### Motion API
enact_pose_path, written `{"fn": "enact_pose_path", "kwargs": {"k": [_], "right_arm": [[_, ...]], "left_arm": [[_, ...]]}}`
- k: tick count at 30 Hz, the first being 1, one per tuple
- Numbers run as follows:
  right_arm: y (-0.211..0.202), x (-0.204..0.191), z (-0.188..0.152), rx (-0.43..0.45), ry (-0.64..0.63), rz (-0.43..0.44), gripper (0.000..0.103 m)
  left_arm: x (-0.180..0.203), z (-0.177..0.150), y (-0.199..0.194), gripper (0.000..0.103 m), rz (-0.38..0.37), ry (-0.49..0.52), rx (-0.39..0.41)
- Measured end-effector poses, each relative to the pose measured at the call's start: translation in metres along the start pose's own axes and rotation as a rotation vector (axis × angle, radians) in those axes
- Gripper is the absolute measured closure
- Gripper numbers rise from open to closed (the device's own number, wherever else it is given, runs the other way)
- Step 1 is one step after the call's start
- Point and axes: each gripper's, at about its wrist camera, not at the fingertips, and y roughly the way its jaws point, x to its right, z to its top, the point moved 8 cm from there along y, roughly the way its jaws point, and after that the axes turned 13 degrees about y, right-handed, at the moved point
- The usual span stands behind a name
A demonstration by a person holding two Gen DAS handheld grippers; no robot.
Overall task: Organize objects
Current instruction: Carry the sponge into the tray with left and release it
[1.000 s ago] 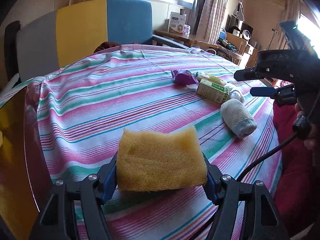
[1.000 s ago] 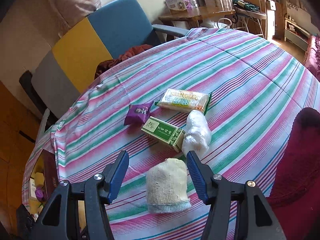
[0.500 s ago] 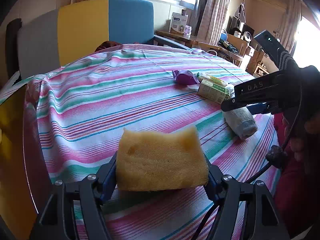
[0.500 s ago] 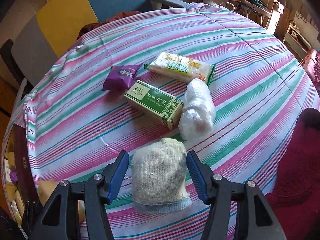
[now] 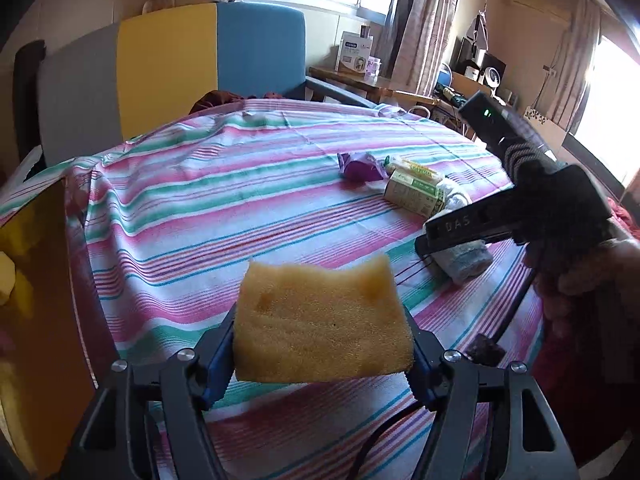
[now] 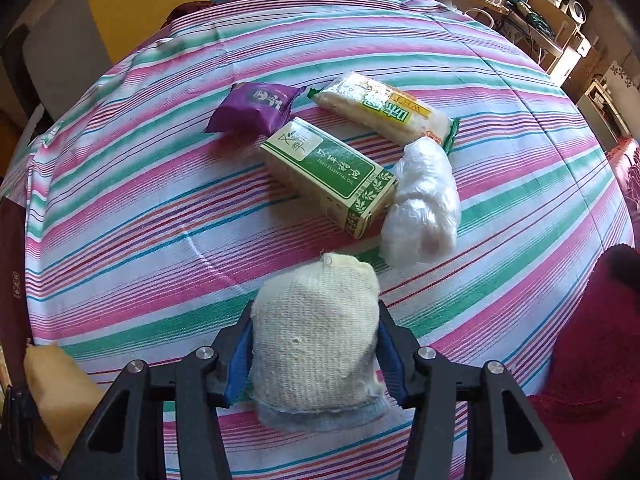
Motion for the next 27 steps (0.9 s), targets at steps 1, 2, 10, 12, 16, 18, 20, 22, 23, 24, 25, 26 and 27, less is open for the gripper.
{"fn": "enact_pose_path", "kwargs": {"k": [1,2,10,12,16,18,20,22,23,24,25,26,27], "right_arm": [[0.000,0.000,-0.001,0.002,-0.005,-0.004,0.048],[0.000,0.000,-0.001,0.002,-0.008,-0.005,0.048],[-0.003,0.000,-0.006,0.009,-0.042,-0.005,0.048],[-0.004,0.000,-0.007,0.012,-0.051,-0.006,0.048],[-0.006,0.001,-0.009,0.016,-0.070,-0.007,0.048],[-0.007,0.001,-0.010,0.017,-0.078,-0.005,0.048],[-0.007,0.002,-0.010,0.018,-0.083,-0.006,0.048],[-0.008,0.004,-0.011,0.018,-0.082,-0.004,0.048],[-0.009,0.005,-0.011,0.018,-0.081,-0.003,0.048],[-0.009,0.006,-0.011,0.018,-0.082,-0.002,0.048],[-0.009,0.007,-0.011,0.018,-0.084,-0.002,0.048],[-0.010,0.008,-0.011,0.018,-0.085,-0.002,0.048],[-0.010,0.009,-0.011,0.018,-0.086,-0.001,0.048]], "left_arm": [[-0.002,0.003,-0.009,0.032,0.000,-0.007,0.017],[-0.006,0.007,-0.017,0.032,0.003,-0.015,0.031],[-0.087,0.002,-0.076,0.032,0.099,-0.207,0.084],[-0.118,-0.009,-0.085,0.032,0.137,-0.274,0.072],[-0.180,-0.038,-0.093,0.032,0.235,-0.355,0.011],[-0.206,-0.052,-0.093,0.032,0.265,-0.398,-0.020],[-0.228,-0.068,-0.090,0.032,0.283,-0.432,-0.059],[-0.248,-0.081,-0.086,0.032,0.297,-0.482,-0.092],[-0.256,-0.087,-0.082,0.032,0.292,-0.507,-0.106],[-0.261,-0.090,-0.080,0.032,0.293,-0.526,-0.116],[-0.266,-0.095,-0.077,0.032,0.297,-0.543,-0.130],[-0.270,-0.098,-0.074,0.032,0.295,-0.550,-0.144],[-0.273,-0.100,-0.071,0.031,0.299,-0.553,-0.156]]}}
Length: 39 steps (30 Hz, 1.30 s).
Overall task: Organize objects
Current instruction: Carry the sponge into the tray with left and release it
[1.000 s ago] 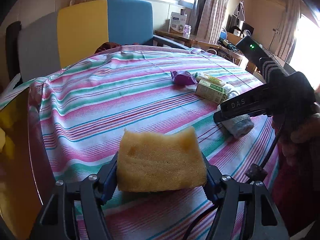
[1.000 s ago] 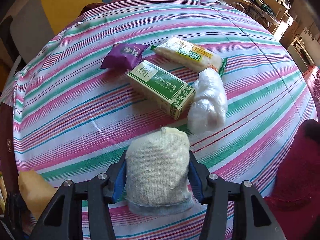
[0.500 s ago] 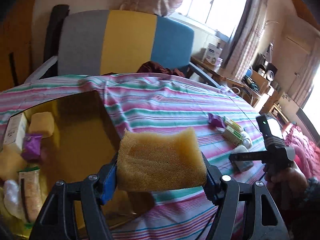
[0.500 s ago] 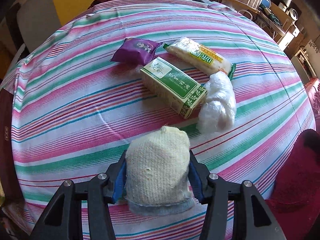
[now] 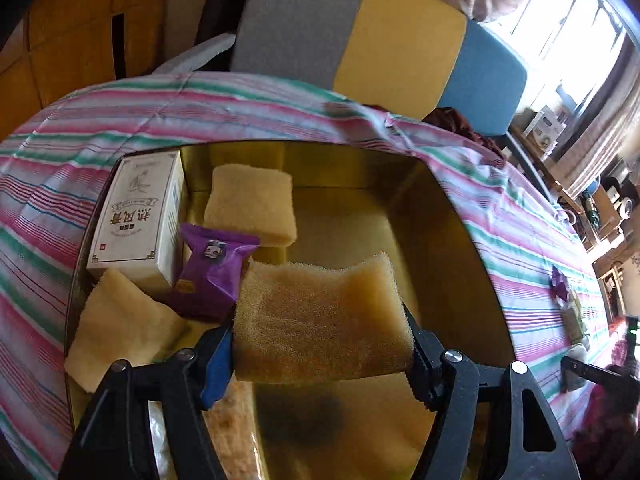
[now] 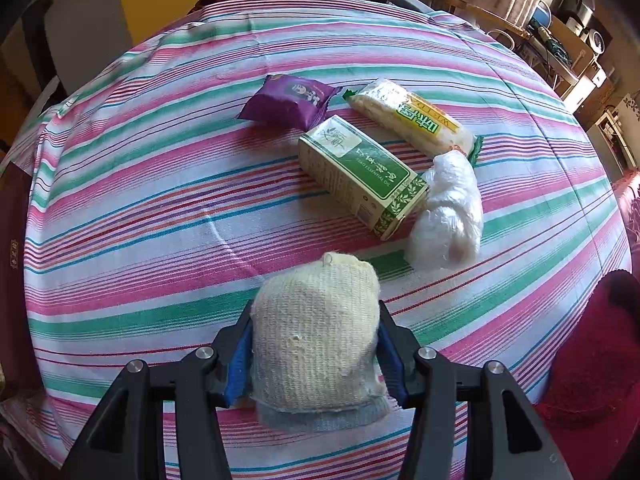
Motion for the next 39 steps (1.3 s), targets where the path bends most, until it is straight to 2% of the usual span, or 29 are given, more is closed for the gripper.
{"fn": "enact_pose_path", "kwargs": {"k": [4,9,11,18,27,33,34,36,37,39], "right_arm": [[-0.002,0.004,0.000,-0.001,-0.001,0.005,0.048],[-0.004,0.011,-0.001,-0.003,0.002,0.008,0.048],[-0.005,0.014,-0.001,-0.005,0.006,0.010,0.048],[-0.008,0.021,0.002,-0.003,0.006,0.016,0.048],[-0.014,0.028,0.001,0.009,-0.028,0.016,0.049],[-0.027,0.020,0.000,0.035,-0.085,0.096,0.049],[-0.036,0.000,-0.008,0.042,-0.091,0.121,0.049],[-0.045,-0.010,-0.008,0.056,-0.096,0.177,0.049],[-0.042,-0.032,0.022,0.058,-0.094,0.197,0.049],[-0.041,-0.050,0.017,0.067,-0.098,0.239,0.049]], "left_arm": [[-0.007,0.003,0.012,0.028,0.057,0.010,-0.019],[-0.006,0.006,0.017,0.026,0.080,0.037,-0.028],[-0.005,0.005,0.014,0.022,0.093,0.043,-0.027],[-0.004,0.000,-0.005,0.015,0.106,0.040,0.010],[0.000,-0.012,-0.038,0.015,0.210,0.103,0.102],[0.009,-0.027,-0.063,0.013,0.203,0.095,0.165],[0.011,-0.029,-0.067,0.013,0.205,0.095,0.171],[0.012,-0.034,-0.071,0.013,0.203,0.090,0.174],[0.013,-0.037,-0.072,0.013,0.194,0.088,0.171],[0.014,-0.041,-0.074,0.013,0.192,0.089,0.171]]}}
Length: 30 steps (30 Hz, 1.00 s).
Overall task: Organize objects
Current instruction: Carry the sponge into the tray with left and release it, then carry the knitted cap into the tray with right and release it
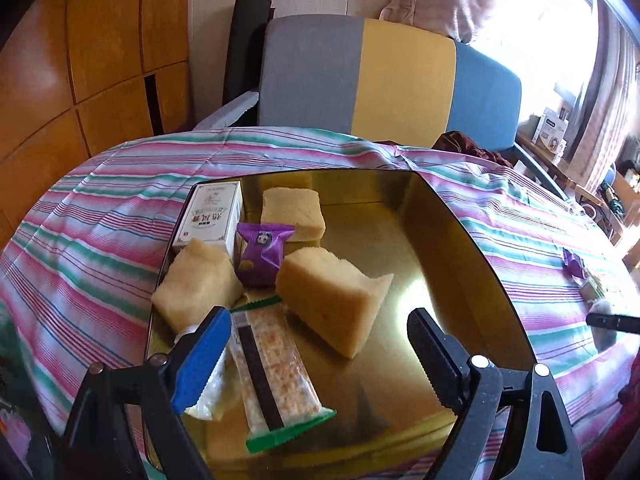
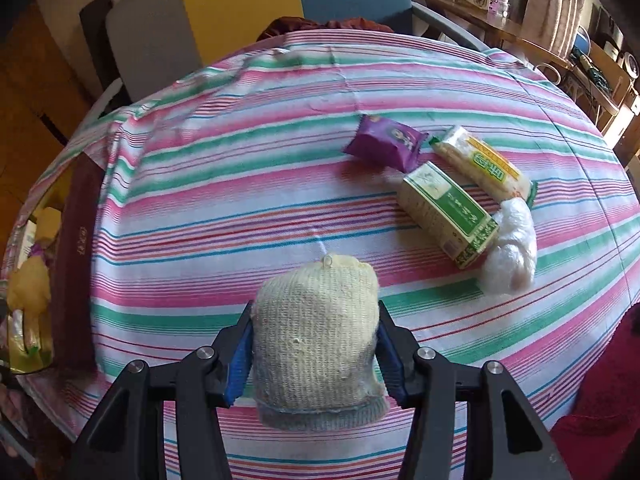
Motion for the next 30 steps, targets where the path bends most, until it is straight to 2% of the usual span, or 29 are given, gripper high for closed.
{"fn": "enact_pose_path", "kwargs": {"k": [2,9,13,16,22,26,30], "right_arm": [[-0.026,-0.035,-0.033,0.006,-0.012,0.068,0.049],[-0.017,-0.214,-0.036,-0.004,-0.259,0.261,0.049],[-0.005,-0.297,-0.045,-0.044,-0.385,0.315,0.049],[0.018,-0.343,-0.049,-0.077,-0.426,0.324,0.049],[0.081,-0.394,-0.049,-0.119,-0.440,0.234,0.049],[0.117,-0.409,-0.046,-0.133,-0.416,0.180,0.049],[0.142,-0.418,-0.044,-0.182,-0.384,0.179,0.047]], "left_arm": [[0.000,-0.003,-0.003,0.013,0.004,0.004,0.002],[-0.016,-0.016,-0.012,0.013,-0.005,-0.056,0.000],[-0.031,-0.023,-0.019,0.013,-0.008,-0.092,0.003],[-0.042,-0.030,-0.024,0.013,0.003,-0.108,0.001],[-0.063,-0.041,-0.025,0.013,0.012,-0.163,-0.008],[-0.069,-0.047,-0.021,0.013,0.000,-0.194,-0.020],[-0.069,-0.052,-0.018,0.013,-0.014,-0.199,-0.031]]}}
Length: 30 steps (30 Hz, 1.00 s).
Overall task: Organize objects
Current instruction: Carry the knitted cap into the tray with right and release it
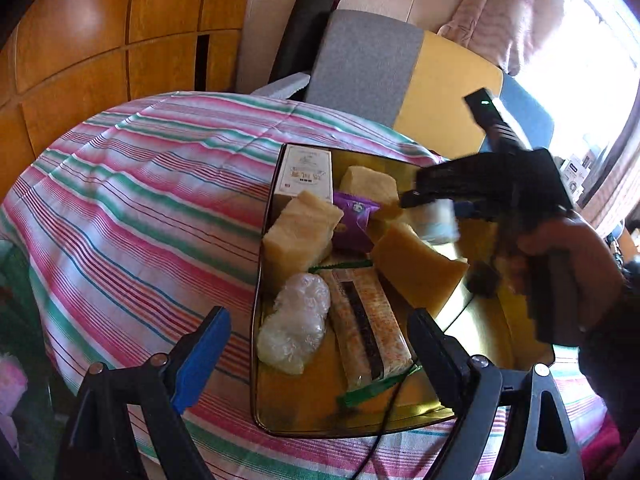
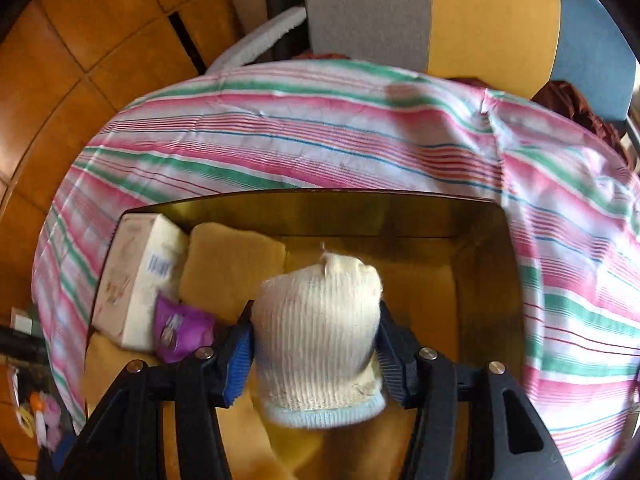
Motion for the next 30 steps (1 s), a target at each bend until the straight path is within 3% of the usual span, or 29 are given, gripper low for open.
{"fn": "enact_pose_path", "kwargs": {"k": [5,17,24,30], "right_arm": [[-0.009,0.002,0.000,0.020,0.012,0.038,0.046],[-0.101,0.036,-0.040,0.164,-0.038,0.118,0.045],[-0.140,0.096,-0.069,0.228,-0.026,0.060,0.045],[-0.165,0.174,-0.083,0.262,0.070,-0.027,0.045]], "left_arm": [[-0.005,-0.001,0.001,0.013,0.007,-0.012,0.001],[-0.011,0.007,-0.011,0.013,0.045,0.003,0.035],[0.015,0.010,-0.024,0.013,0.009,0.076,0.057],[0.043,0.009,-0.031,0.013,-0.004,0.138,0.060]]}}
